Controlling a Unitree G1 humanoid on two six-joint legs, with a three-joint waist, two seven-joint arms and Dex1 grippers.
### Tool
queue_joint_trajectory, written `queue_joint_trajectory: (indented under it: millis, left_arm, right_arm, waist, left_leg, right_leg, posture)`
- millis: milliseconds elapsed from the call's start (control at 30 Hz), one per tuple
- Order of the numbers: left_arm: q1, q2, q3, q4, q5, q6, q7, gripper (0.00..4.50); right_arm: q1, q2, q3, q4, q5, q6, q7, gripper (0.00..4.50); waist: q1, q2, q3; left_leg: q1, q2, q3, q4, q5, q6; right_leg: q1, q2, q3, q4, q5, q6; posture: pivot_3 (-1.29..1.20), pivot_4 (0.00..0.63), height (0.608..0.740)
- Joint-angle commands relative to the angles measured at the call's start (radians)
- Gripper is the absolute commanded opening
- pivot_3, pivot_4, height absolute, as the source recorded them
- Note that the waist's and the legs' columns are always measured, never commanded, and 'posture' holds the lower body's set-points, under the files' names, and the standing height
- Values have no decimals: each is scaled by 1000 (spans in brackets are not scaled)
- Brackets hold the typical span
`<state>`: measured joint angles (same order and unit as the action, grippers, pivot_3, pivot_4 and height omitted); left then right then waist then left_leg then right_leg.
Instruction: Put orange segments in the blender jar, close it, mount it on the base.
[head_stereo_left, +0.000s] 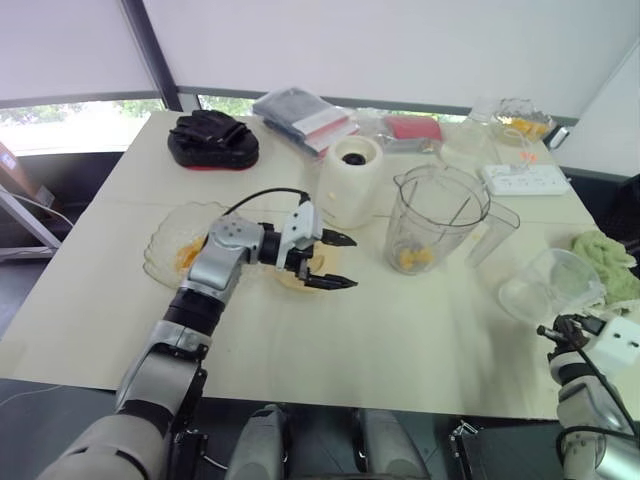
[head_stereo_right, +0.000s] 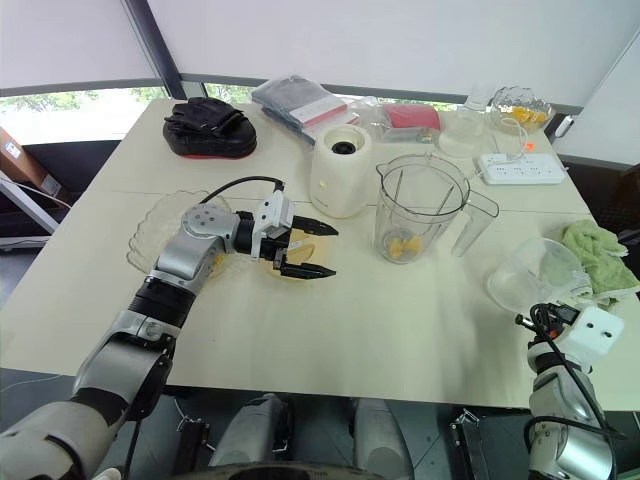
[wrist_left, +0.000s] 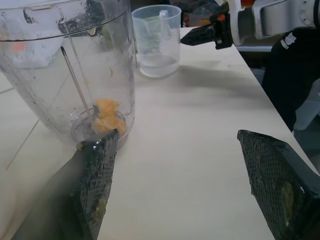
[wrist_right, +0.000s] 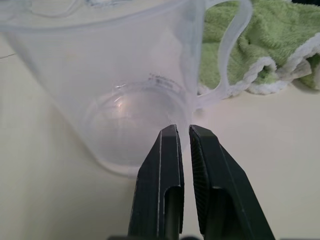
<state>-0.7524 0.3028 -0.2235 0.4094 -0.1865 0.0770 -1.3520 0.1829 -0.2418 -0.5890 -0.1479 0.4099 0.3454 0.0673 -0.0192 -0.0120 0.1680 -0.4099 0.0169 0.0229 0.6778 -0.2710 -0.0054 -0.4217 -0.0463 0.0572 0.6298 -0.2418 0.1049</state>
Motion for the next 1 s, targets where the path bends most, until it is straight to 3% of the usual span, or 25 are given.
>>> queue_joint_trajectory:
  millis: [33,600,1000]
  left_arm:
    - [-26,0,-5,-15,-4,-17,-1,3944]
    - [-39,-11,-8,1,0,-27,-3,3944]
    - [-44,-15,-10,13,0,-40,-8,3944]
  right_arm:
    - [8,6,7,-69,15,-2,1,342]
    - [22,14,61,-136,24,23,26,342]
    - [172,46,47,-302,57,51,9,342]
  waist:
    - [0,0,0]
    - [1,0,0]
    - [4,0,0]
  left_leg:
    - [0,0,0,0,0,0]
    - [0,0,0,0,0,0]
    - [0,1,0,0,0,0]
  right_leg:
    - [0,0,0,0,0,0]
    - [0,0,0,0,0,0]
    - [-1,-1,0,0,0,0]
  posture:
    - [0,150,740]
    - [0,150,740]
    - [0,150,740]
